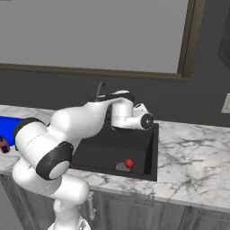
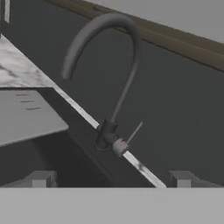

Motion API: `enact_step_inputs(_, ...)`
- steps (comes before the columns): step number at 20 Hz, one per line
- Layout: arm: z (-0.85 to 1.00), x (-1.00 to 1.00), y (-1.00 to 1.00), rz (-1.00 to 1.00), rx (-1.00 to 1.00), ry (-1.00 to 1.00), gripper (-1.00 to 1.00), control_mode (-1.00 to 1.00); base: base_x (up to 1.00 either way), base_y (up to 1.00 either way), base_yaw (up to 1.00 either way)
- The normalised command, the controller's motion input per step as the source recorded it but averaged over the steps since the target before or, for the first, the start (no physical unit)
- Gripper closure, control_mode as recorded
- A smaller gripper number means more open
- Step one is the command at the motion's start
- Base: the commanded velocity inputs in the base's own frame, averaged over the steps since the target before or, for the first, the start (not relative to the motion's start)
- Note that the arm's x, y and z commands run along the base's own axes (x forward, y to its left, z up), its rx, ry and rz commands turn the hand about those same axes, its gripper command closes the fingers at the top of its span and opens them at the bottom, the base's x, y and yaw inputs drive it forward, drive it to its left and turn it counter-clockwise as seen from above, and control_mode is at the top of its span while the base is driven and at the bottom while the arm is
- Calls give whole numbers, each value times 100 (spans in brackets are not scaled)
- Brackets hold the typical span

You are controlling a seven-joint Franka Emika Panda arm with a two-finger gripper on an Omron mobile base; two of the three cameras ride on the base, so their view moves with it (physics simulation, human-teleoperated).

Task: Pick up all produce items and place them in the sink. Turn on the sink faucet to wash them. Then turn the sink off and put them in the tray.

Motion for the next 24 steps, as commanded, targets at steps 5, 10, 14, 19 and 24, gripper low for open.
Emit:
enact_step_inputs(5, 23, -37, -15, -23, -1, 6, -100, -100, 0, 0, 0)
enact_step_inputs(10, 22, -28, -2, -26, 0, 22, -100, -100, 0, 0, 0)
enact_step_inputs(14, 8, -18, 0, -27, 2, 33, -100, -100, 0, 0, 0)
enact_step_inputs(19, 2, -30, 0, -31, 8, 29, -100, -100, 0, 0, 0)
enact_step_inputs(24, -6, -18, -3, -22, 2, 22, -100, -100, 0, 0, 0)
